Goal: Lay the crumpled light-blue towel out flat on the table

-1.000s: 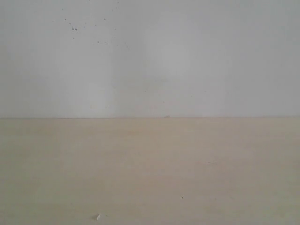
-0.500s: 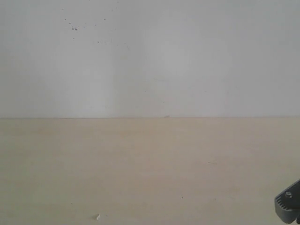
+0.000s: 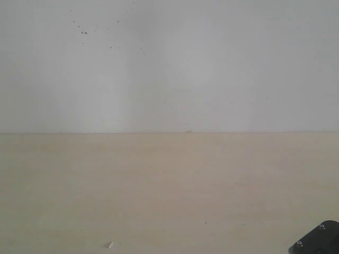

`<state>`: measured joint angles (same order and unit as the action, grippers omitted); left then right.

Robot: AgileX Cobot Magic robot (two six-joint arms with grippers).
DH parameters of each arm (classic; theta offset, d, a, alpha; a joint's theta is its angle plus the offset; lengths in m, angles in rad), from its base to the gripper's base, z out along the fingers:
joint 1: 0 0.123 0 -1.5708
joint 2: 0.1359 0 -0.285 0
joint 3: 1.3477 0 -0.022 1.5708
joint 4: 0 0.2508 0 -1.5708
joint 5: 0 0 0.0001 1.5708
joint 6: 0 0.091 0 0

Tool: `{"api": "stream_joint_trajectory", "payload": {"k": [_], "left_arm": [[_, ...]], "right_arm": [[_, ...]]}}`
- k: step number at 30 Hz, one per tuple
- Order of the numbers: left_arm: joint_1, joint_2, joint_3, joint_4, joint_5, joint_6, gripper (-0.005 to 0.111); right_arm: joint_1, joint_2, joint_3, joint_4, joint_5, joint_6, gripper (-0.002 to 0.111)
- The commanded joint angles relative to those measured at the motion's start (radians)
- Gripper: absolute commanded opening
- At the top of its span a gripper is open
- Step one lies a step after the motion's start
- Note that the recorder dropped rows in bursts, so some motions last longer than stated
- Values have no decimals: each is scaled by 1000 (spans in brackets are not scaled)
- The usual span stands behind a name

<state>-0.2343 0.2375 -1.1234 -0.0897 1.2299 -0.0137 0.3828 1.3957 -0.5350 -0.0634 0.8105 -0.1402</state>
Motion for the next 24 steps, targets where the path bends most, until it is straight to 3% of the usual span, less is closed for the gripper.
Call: {"api": "stream_joint_trajectory", "payload": {"k": [1, 5, 15, 22, 24], "left_arm": [[1, -3, -3, -7, -9, 4, 4], [-10, -3, -3, -5, -9, 5, 4], [-11, -3, -3, 0, -9, 5, 4], [-11, -3, -3, -2, -9, 5, 4], [-11, -3, -3, -2, -9, 5, 4]], "right_arm": [[-5, 26, 12, -15, -54, 10, 59], [-5, 49, 35, -15, -94, 22, 54], [-5, 62, 37, -19, -116, 53, 0], [-5, 7, 34, -38, -110, 85, 1], [-5, -17, 34, -47, -110, 89, 6]]}}
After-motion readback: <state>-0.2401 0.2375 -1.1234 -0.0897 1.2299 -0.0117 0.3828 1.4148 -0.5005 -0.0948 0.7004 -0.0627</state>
